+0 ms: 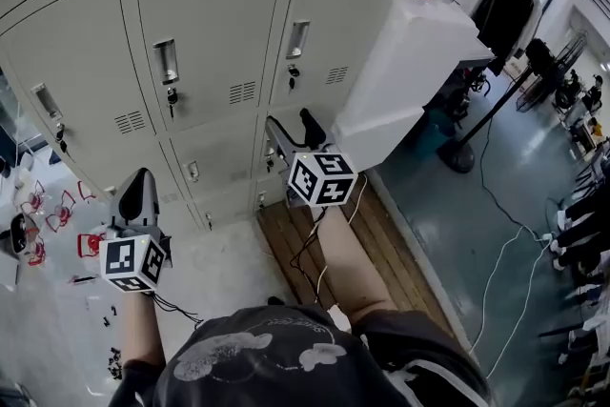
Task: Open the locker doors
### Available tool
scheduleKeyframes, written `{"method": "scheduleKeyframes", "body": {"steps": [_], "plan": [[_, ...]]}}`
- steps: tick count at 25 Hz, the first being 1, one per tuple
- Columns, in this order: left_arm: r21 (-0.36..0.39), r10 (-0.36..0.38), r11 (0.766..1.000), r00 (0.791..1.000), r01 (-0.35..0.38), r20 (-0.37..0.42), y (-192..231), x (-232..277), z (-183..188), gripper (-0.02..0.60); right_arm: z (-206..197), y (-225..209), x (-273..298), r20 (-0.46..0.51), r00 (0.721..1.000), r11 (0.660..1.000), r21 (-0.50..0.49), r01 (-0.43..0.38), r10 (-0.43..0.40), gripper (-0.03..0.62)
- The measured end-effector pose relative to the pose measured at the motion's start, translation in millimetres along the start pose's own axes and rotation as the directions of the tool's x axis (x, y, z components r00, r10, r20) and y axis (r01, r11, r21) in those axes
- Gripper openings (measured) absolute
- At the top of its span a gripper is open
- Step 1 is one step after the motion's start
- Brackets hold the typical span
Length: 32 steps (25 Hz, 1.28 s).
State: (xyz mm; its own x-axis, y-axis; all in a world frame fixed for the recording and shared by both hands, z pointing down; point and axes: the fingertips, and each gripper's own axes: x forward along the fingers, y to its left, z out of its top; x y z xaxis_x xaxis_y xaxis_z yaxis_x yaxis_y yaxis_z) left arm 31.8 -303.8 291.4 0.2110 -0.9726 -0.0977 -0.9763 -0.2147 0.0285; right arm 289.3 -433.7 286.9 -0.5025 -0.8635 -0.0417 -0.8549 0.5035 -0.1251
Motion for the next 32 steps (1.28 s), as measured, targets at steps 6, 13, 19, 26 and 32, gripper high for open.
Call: {"method": "scheduleKeyframes", "body": {"steps": [6,13,19,26,32], "plan": [[0.023,0.078,0.997,0.997,-0.078,0.026,-5.5,24.0,10.7,0.009,31.8,-29.4,56.3,0.036,0.998,0.997,-0.049,-0.058,0.060,0.318],[0.027,0.153,0.988,0.988,-0.154,0.010,-6.5,35.8,5.7,0.009,52.5,-47.7,113.2,0.054,0.994,0.992,-0.080,-0.095,0.099,0.318],[0.044,0.182,0.982,0.983,-0.182,0.002,-6.0,45.6,6.3,0.009,58.5,-56.1,142.1,0.068,0.992,0.992,-0.073,-0.103,0.108,0.318],[0.043,0.204,0.978,0.979,-0.203,-0.011,-5.7,48.2,2.9,0.009,63.6,-60.8,157.5,0.074,0.992,0.993,-0.067,-0.095,0.100,0.318],[0.043,0.187,0.982,0.982,-0.186,-0.012,-10.9,53.7,2.1,0.009,63.6,-60.0,157.1,0.110,0.988,0.993,-0.058,-0.106,0.112,0.318]]}}
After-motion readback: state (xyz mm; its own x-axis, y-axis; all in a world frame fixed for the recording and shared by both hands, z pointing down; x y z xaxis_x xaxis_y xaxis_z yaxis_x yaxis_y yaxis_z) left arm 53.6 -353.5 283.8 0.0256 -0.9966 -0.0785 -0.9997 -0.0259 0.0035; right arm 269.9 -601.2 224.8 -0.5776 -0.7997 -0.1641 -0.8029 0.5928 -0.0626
